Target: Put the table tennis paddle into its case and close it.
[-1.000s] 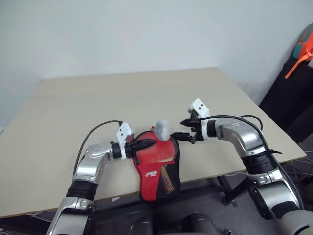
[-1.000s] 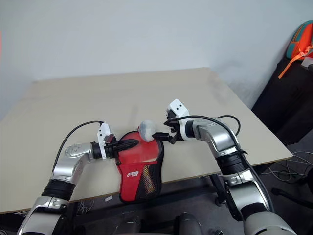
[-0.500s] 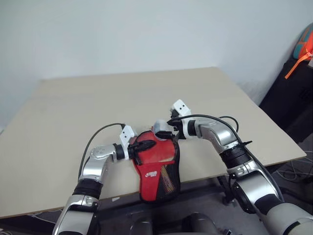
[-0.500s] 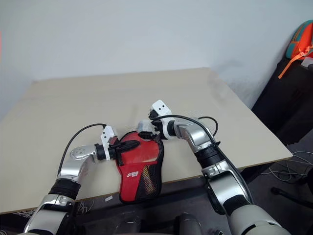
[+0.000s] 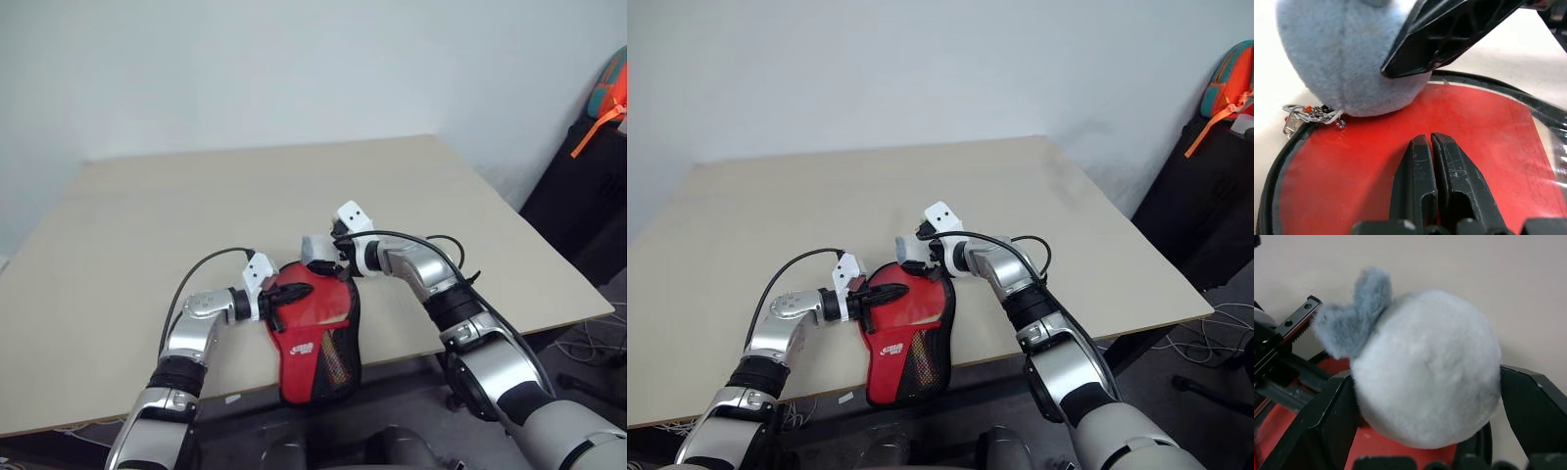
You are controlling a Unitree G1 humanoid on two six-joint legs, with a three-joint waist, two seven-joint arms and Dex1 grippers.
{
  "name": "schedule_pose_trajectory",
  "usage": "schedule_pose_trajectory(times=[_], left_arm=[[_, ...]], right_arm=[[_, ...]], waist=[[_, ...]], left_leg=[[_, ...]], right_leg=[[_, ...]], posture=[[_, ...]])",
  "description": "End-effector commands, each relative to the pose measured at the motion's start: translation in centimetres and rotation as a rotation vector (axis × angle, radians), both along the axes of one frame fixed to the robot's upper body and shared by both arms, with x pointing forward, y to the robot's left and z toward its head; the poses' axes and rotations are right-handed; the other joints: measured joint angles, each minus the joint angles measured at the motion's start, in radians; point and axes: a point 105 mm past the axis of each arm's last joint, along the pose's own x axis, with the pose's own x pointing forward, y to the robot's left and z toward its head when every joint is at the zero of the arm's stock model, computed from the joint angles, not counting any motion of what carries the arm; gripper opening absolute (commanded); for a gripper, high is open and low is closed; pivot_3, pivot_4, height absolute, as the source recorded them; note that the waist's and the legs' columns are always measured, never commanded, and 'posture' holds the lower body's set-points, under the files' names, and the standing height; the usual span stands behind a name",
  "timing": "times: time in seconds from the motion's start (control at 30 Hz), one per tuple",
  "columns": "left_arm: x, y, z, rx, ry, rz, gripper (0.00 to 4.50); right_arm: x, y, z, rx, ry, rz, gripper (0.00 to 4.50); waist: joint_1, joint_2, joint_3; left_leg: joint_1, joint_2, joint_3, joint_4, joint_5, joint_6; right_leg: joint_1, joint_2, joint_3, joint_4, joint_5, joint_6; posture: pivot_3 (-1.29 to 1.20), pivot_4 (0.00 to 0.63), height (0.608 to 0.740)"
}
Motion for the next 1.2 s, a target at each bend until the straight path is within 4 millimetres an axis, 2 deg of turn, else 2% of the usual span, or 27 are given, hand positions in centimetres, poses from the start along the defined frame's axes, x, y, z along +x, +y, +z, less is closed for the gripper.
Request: schedule_pose_trajectory(times=[0.03, 0.5, 0.6, 0.77, 0.87, 0.93, 1.1, 1.2], left_arm=[[-0.6, 0.4, -2.2, 0.090, 0.093, -0.002, 0.07], [-0.6, -0.2, -2.3, 0.121, 0.101, -0.028, 0.07], [-0.8, 0.0, -2.5, 0.129, 0.107, -0.025, 0.00], [-0.9, 0.1, -2.6, 0.132, 0.112, -0.028, 0.00], [-1.0, 0.0, -2.4, 0.121, 0.111, -0.034, 0.00], [-1.1, 0.1, -2.4, 0.125, 0.113, -0.036, 0.00], [-1.1, 0.1, -2.5, 0.129, 0.119, -0.039, 0.00], [-1.1, 0.1, -2.5, 0.129, 0.123, -0.045, 0.00]], right_arm=[[1.0, 0.3, 1.8, 0.023, -0.066, -0.015, 4.50], [1.8, 0.3, 1.9, 0.004, -0.094, -0.044, 4.50], [2.2, 0.0, 1.8, -0.008, -0.107, -0.071, 3.93], [2.5, -0.2, 1.7, -0.012, -0.107, -0.077, 2.28], [2.5, -0.2, 1.8, -0.012, -0.107, -0.079, 1.46], [2.6, -0.2, 1.7, -0.014, -0.106, -0.079, 1.08], [3.2, -1.1, 1.3, -0.065, -0.134, -0.108, 0.64], [3.7, -2.2, 0.6, -0.120, -0.152, -0.137, 0.59]], waist=[[0.000, 0.001, 0.000], [0.000, 0.003, -0.001], [0.000, 0.003, -0.001], [0.000, 0.004, -0.001], [0.000, 0.004, -0.001], [0.000, 0.004, -0.001], [0.000, 0.004, -0.001], [0.000, 0.004, -0.001]], left_leg=[[0.000, 0.000, 0.000, 0.000, 0.000, 0.000], [0.000, 0.000, 0.000, 0.000, 0.000, -0.001], [0.000, 0.000, 0.000, 0.000, 0.000, -0.001], [0.000, 0.000, 0.000, 0.000, 0.000, -0.001], [0.000, 0.000, 0.000, 0.000, 0.000, -0.001], [0.000, 0.000, 0.000, 0.000, 0.000, -0.001], [0.000, 0.000, 0.000, 0.000, 0.000, 0.000], [0.000, 0.000, 0.000, 0.000, 0.000, 0.000]], right_leg=[[0.000, 0.000, 0.000, 0.000, 0.000, 0.000], [0.000, 0.000, 0.000, 0.000, 0.000, 0.000], [0.000, 0.000, 0.000, 0.000, 0.000, 0.000], [0.000, 0.000, 0.000, 0.000, 0.000, 0.000], [0.000, 0.000, 0.000, 0.000, 0.000, 0.000], [0.000, 0.000, 0.000, 0.000, 0.000, 0.000], [0.000, 0.000, 0.000, 0.000, 0.000, 0.000], [0.000, 0.000, 0.000, 0.000, 0.000, 0.000]], posture=[[0.00, 0.000, 0.706], [0.00, 0.000, 0.706], [0.00, 0.000, 0.706], [0.00, 0.000, 0.706], [0.00, 0.000, 0.706], [0.00, 0.000, 0.706], [0.00, 0.000, 0.706], [0.00, 0.000, 0.706]])
